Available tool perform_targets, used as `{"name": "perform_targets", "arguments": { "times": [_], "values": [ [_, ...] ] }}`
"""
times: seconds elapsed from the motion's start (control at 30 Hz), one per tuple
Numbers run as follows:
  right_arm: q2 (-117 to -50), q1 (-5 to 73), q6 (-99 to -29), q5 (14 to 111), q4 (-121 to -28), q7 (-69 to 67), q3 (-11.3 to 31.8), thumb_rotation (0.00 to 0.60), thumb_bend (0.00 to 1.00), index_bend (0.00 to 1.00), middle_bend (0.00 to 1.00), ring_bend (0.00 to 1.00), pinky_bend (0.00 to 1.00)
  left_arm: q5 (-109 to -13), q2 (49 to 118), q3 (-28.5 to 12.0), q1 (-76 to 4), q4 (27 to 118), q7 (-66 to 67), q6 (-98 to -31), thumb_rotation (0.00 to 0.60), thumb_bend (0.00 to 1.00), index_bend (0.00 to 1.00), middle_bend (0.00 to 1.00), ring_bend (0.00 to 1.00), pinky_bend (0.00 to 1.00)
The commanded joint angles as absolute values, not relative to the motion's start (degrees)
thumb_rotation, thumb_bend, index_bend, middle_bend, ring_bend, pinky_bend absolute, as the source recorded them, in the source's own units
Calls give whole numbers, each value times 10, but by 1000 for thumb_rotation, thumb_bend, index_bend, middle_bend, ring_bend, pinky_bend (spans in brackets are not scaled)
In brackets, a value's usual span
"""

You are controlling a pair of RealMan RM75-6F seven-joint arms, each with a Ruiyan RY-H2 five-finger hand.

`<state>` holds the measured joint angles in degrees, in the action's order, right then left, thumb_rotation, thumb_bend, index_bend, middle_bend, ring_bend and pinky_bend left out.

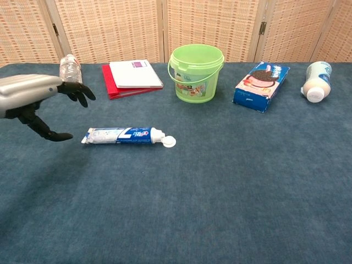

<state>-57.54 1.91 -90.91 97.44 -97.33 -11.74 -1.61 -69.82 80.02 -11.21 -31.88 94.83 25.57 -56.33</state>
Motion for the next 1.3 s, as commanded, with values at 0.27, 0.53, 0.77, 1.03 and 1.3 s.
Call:
{"name": "perform_targets", "arguments": {
  "times": [0.27,0.53,0.77,1.03,1.3],
  "values": [
    [-576,20,-905,970,-973,-117,-14,600,0,0,0,0,0,-616,879,-118,-371,878,299,-535,600,286,233,280,239,189],
    [-577,22,-902,965,-969,-120,-12,600,0,0,0,0,0,-556,931,-125,-410,834,329,-529,600,345,287,293,267,209],
    [-577,20,-903,962,-965,-124,-11,600,0,0,0,0,0,-542,962,-125,-430,800,331,-535,600,357,317,333,306,220],
    [-577,19,-905,960,-962,-127,-10,599,0,0,0,0,0,-526,982,-119,-445,772,338,-534,600,356,324,339,310,221],
    [-577,17,-906,958,-959,-129,-10,600,0,0,0,0,0,-545,1004,-119,-450,740,305,-539,600,356,382,390,357,240]
  ]
}}
